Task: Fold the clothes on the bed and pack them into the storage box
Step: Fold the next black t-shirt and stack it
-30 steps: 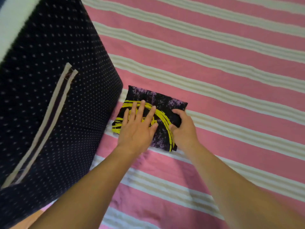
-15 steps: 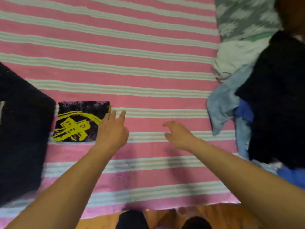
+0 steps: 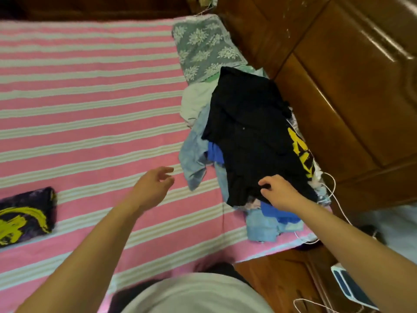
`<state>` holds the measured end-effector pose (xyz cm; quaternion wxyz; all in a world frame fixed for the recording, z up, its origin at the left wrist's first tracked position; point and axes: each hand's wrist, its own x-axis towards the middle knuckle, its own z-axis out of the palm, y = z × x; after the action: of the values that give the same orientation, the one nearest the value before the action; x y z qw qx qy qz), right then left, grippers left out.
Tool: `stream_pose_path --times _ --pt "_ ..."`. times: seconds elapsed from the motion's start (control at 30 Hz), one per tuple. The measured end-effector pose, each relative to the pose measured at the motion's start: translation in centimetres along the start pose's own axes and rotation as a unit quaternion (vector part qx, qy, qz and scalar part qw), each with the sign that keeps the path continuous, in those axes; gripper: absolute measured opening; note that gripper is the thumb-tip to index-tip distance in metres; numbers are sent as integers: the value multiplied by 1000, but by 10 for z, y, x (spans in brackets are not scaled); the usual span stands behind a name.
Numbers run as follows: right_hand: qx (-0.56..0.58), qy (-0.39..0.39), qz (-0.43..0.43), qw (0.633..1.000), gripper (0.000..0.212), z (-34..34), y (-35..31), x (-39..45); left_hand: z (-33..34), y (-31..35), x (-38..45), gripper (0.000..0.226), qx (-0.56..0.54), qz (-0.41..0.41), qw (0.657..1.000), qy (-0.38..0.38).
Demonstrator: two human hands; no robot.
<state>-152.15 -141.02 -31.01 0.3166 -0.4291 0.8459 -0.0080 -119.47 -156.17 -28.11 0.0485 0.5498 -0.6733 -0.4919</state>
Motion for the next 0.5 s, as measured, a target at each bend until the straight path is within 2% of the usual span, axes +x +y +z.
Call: stream_pose_path --times 0.07,0.17,0.27,0.37,0.5 --pt "-14 -14 11 1000 31 -9 40 18 17 22 -1 34 -24 -36 999 32" --pt "-26 4 -6 1000 35 -32 64 55 30 57 -2 34 -7 -38 998 44" --pt "-30 12 -25 999 42 -56 61 98 37 81 -5 29 -27 -44 997 65" --pt "-67 2 -4 998 46 -66 53 133 41 88 -10 25 -48 -54 994 86" --pt "-120 -58 10 991 54 -65 64 167 36 87 -17 24 -72 -73 988 120"
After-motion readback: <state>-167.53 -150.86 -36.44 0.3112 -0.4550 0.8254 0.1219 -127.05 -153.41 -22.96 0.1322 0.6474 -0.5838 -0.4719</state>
